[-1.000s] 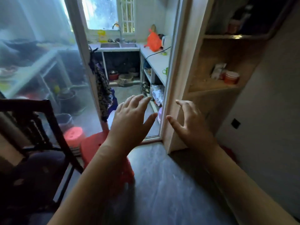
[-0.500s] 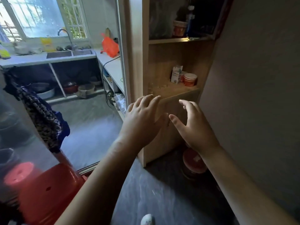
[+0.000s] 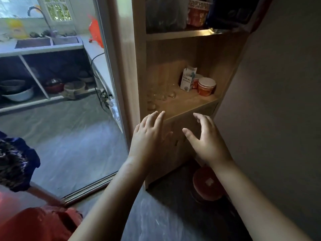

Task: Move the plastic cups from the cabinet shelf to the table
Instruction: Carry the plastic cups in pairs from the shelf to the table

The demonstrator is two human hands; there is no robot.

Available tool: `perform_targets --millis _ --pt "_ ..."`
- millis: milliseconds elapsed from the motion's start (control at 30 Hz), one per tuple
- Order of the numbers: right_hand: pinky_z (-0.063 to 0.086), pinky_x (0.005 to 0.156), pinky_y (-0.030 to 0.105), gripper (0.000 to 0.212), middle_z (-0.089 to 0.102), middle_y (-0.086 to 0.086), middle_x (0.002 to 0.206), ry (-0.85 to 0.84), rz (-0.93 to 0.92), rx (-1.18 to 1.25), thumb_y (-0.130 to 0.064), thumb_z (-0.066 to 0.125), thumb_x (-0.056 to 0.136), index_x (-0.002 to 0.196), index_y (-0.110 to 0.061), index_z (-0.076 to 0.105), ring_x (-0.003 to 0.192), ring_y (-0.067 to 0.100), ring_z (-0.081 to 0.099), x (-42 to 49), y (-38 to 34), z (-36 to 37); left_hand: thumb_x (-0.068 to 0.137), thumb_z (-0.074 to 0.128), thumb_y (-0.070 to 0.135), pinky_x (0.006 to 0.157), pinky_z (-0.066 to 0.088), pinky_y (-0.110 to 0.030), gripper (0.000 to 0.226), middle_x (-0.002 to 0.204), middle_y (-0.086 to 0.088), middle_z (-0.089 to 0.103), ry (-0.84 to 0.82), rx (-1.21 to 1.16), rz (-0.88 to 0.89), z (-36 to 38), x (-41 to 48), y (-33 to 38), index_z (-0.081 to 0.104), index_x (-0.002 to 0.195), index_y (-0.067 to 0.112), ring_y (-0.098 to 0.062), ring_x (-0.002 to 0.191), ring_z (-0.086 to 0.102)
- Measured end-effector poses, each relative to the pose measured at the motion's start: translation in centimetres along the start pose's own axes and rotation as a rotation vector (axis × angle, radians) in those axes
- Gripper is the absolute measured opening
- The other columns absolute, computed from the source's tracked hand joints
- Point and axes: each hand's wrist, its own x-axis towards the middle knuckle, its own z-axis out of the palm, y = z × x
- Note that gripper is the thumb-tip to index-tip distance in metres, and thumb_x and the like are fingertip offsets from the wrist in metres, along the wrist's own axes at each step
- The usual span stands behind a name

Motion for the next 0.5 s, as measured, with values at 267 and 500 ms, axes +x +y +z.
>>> perform_targets --millis 267,500 --pt "0.031 0.097 0.023 0.059 0.043 -0.002 0.141 -0.115 -0.023 0.066 -0.046 0.061 0.087 0.137 -0.022 0.04 0.131 0.013 0.038 8.8 5.1 3.6 0.088 0.054 0.04 0.109 0.032 -0.042 0.064 0.145 -0.013 0.037 -0.008 -0.027 -0.107 5.8 7.5 -0.9 0.034 0.142 0.012 -0.029 0.135 0.033" --pt "0.035 0.101 0.024 0.063 0.044 0.004 0.139 -0.295 -0.186 0.054 -0.039 0.062 0.088 0.14 -0.013 0.037 0.129 0.015 0.041 18.4 10.9 6.2 0.085 0.058 0.031 0.094 0.044 -0.04 0.067 0.149 -0.01 0.033 0.04 -0.09 -0.32 12.3 12.7 -0.6 0.03 0.144 0.013 -0.032 0.128 0.041"
